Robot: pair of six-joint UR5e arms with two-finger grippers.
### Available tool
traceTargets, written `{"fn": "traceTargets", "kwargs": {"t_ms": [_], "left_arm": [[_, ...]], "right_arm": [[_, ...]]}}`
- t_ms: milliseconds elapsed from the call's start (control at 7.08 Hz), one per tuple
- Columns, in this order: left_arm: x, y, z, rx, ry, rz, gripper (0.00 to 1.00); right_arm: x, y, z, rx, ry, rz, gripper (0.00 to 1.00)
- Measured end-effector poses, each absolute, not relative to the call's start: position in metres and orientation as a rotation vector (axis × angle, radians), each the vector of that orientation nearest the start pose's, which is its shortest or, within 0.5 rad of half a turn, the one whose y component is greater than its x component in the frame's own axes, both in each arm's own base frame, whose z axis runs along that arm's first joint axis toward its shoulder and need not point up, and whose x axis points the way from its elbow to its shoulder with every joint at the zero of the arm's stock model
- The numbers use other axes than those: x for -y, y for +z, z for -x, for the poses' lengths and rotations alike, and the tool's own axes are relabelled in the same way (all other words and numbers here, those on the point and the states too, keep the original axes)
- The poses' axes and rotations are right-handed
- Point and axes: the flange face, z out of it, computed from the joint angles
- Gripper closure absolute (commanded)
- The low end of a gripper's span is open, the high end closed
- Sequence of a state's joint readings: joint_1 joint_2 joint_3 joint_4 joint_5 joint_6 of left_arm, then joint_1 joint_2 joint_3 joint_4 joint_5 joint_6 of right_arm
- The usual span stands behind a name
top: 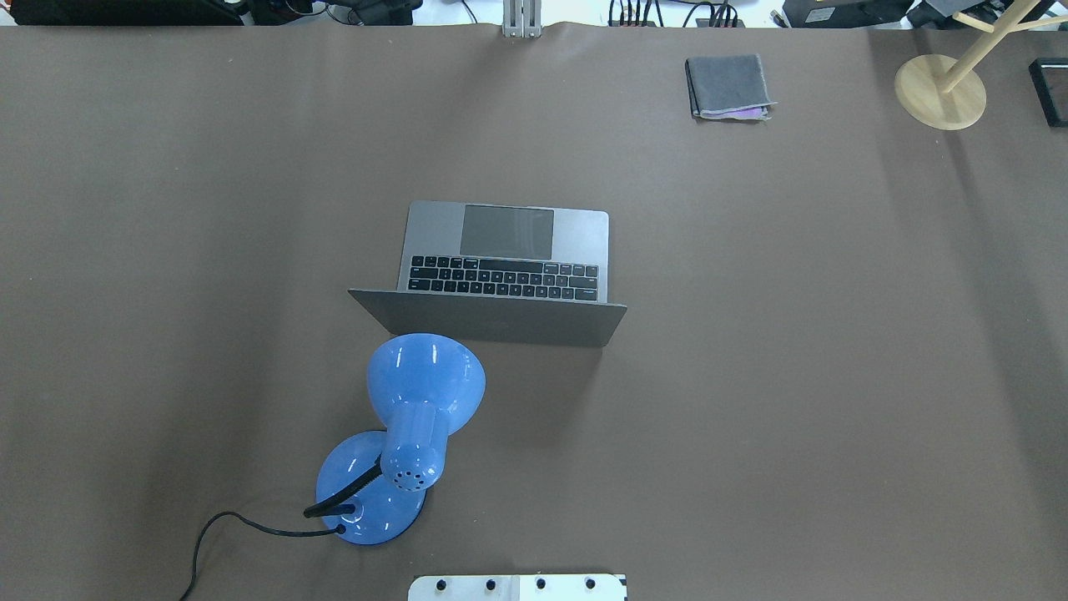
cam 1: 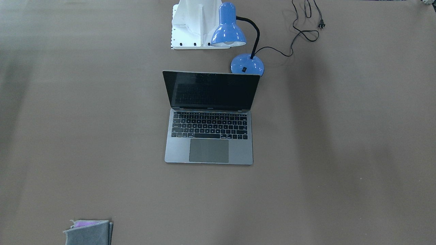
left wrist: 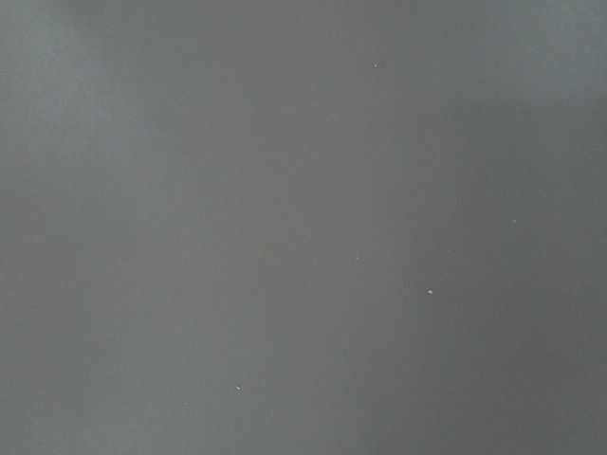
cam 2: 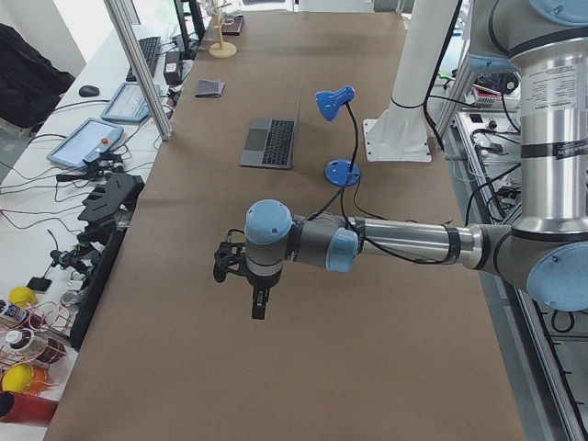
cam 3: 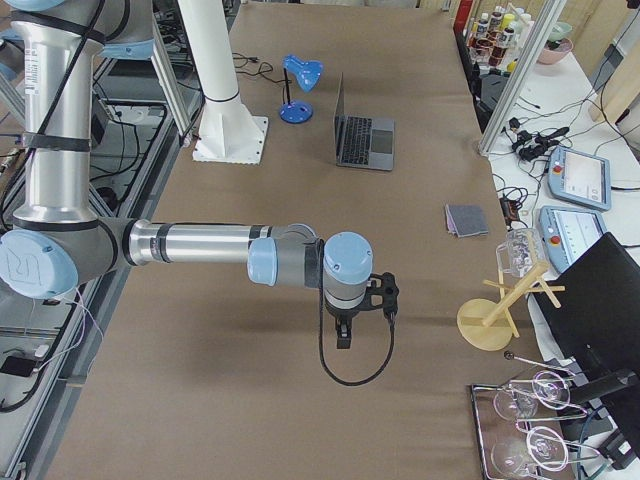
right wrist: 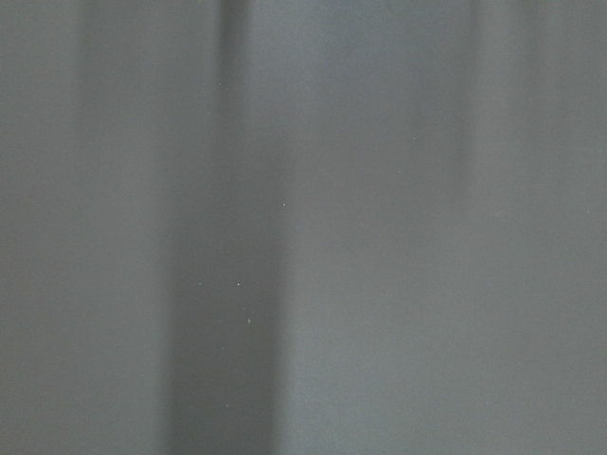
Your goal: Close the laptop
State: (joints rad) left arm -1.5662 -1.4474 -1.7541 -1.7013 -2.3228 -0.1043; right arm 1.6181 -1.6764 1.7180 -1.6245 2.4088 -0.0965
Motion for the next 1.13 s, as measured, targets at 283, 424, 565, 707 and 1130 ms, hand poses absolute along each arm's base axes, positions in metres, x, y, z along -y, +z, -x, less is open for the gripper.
{"fn": "traceTargets", "kwargs": {"t_ms": [283, 424, 565, 707, 1130], "left_arm": [[0.454, 0.612, 0.063, -0.762, -0.026, -0.140, 0.02], [0.455, 0.610, 0.063, -0.762, -0.022, -0.145, 0.02], [0.456, 0.612, 0.063, -0.761, -0.021, -0.143, 0.02], [0.457, 0.614, 0.063, -0.762, -0.023, -0.137, 0.02], [0.470, 0.599, 0.063, -0.765, -0.015, -0.166, 0.02]], "right_arm": [[0.445, 0.634, -0.080, 0.840, -0.044, -0.053, 0.00], [0.445, 0.634, -0.079, 0.845, -0.044, -0.054, 0.00], [0.445, 0.633, -0.079, 0.851, -0.044, -0.055, 0.00], [0.446, 0.632, -0.079, 0.852, -0.045, -0.057, 0.00], [0.453, 0.626, -0.077, 0.853, -0.046, -0.064, 0.00]]}}
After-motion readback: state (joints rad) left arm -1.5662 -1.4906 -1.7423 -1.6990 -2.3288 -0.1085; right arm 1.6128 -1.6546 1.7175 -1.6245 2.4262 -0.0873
